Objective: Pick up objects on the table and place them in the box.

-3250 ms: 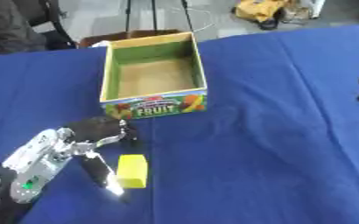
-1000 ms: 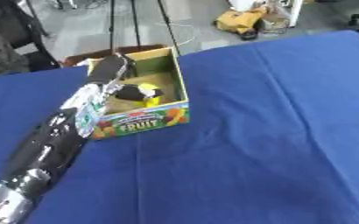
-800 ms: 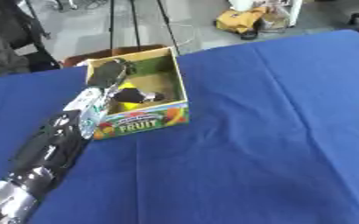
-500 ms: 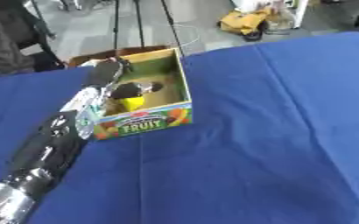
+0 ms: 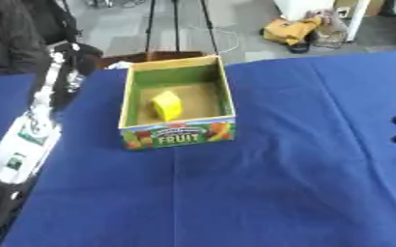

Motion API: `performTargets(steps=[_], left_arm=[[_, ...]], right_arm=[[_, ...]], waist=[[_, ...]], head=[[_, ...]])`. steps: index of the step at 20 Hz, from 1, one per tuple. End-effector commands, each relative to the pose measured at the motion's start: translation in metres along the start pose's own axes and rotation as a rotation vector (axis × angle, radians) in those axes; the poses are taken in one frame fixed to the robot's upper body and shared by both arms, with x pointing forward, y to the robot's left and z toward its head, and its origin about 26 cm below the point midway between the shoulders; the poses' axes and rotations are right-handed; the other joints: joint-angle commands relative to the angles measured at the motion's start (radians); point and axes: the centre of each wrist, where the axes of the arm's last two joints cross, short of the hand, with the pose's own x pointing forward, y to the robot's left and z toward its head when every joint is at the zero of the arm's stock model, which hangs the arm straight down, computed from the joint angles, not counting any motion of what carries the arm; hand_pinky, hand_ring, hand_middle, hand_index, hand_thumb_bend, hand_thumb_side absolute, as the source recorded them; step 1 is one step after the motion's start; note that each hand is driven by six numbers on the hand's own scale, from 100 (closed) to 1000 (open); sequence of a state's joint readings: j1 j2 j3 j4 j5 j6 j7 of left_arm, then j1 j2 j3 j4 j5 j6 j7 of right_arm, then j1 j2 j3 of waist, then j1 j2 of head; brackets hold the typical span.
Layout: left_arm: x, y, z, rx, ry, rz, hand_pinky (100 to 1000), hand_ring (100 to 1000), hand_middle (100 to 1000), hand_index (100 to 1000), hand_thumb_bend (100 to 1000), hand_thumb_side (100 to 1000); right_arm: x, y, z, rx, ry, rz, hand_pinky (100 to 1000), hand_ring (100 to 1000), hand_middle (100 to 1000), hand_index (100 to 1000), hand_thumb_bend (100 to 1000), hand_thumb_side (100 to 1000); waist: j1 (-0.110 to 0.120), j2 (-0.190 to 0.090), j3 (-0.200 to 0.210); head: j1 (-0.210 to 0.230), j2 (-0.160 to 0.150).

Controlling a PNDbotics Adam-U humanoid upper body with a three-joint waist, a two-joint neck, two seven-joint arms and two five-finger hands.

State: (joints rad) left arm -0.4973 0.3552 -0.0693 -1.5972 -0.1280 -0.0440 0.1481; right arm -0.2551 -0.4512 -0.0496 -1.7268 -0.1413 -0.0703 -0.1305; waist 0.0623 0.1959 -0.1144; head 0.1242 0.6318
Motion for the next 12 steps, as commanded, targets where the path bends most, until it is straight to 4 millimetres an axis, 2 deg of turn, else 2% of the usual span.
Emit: performTargets(steps=[1, 5, 6, 9, 10, 12], left_arm=[[0.009, 0.017, 0.014, 0.036, -0.052, 0.170, 652, 666, 589, 663, 1000, 1000], [-0.005, 0.022, 0.036, 0.095, -0.042, 0.307, 702, 716, 632, 717, 1000, 1000], [-0.008, 0.021, 0.039, 0.106, -0.046, 0.323, 720, 727, 648, 735, 1000, 1000], [-0.014, 0.019, 0.047, 0.128, -0.064, 0.364, 818, 793, 740, 813, 1000, 1000], [-0.016, 0.018, 0.049, 0.135, -0.070, 0.383, 889, 844, 796, 861, 914, 1000], [-0.019, 0.014, 0.053, 0.141, -0.072, 0.443, 978, 943, 896, 953, 832, 1000]], right_arm=[[0.012, -0.005, -0.006, -0.006, -0.053, 0.009, 450, 620, 663, 808, 303, 746], [0.014, -0.004, -0.007, -0.028, -0.079, -0.018, 451, 621, 666, 809, 285, 793], [0.014, -0.003, -0.008, -0.032, -0.086, -0.026, 451, 621, 668, 810, 315, 795], [0.016, -0.001, -0.009, -0.038, -0.113, -0.054, 453, 626, 680, 815, 293, 831], [0.017, -0.001, -0.009, -0.038, -0.120, -0.061, 456, 630, 687, 817, 293, 840], [0.017, -0.001, -0.010, -0.037, -0.129, -0.072, 460, 639, 700, 819, 295, 852]], waist=[[-0.006, -0.012, 0.012], [-0.010, -0.009, 0.032], [-0.010, -0.009, 0.035], [-0.013, -0.006, 0.040], [-0.013, -0.006, 0.041], [-0.015, -0.004, 0.042]], head=[[-0.007, 0.004], [-0.007, 0.009], [-0.007, 0.010], [-0.008, 0.013], [-0.008, 0.014], [-0.011, 0.015]])
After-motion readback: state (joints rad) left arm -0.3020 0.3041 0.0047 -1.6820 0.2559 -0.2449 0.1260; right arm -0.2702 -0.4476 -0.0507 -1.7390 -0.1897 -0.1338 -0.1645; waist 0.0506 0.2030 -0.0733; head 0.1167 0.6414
